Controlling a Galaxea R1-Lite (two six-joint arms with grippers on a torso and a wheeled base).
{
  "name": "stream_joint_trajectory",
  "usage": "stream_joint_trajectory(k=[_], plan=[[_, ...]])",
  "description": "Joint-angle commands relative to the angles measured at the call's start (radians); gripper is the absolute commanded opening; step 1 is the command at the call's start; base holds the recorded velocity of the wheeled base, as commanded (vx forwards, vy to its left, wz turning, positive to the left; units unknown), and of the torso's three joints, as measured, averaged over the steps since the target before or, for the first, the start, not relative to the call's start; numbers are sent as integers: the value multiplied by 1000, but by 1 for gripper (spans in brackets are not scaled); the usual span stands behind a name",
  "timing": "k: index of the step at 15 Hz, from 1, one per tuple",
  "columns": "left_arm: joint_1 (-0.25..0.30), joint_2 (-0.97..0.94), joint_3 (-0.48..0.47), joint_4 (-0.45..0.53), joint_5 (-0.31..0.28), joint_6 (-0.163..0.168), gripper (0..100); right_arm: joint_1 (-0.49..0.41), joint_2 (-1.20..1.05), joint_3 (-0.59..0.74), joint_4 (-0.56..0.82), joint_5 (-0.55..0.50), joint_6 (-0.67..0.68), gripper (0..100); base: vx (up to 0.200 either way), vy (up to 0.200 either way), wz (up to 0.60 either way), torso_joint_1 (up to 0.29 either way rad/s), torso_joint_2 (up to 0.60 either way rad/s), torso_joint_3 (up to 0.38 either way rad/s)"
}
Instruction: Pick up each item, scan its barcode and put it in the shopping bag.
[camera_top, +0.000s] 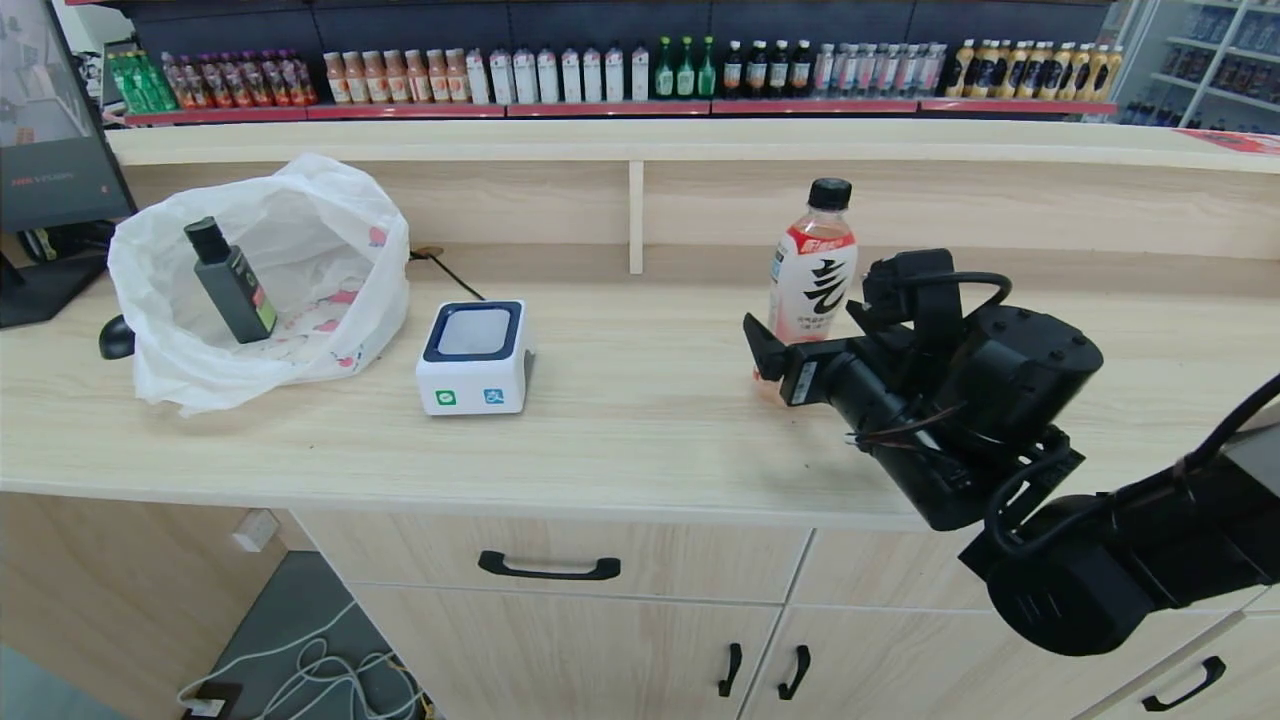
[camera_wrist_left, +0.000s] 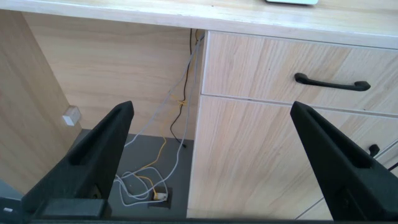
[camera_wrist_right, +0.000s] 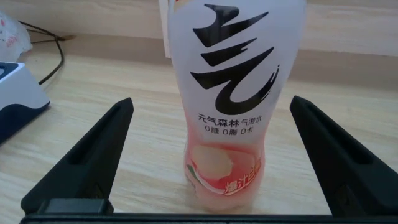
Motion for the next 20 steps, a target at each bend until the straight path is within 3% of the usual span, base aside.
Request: stream_joint_trajectory(k=[1,20], plan=[[0,0,0,0,0,0,100,-6,40,-46,-1,-1,0,100,0,0,0,0,0,0],[0,0,0,0,0,0,100,-32,132,-211,44,-3,-3,100,0,0,0,0,0,0]])
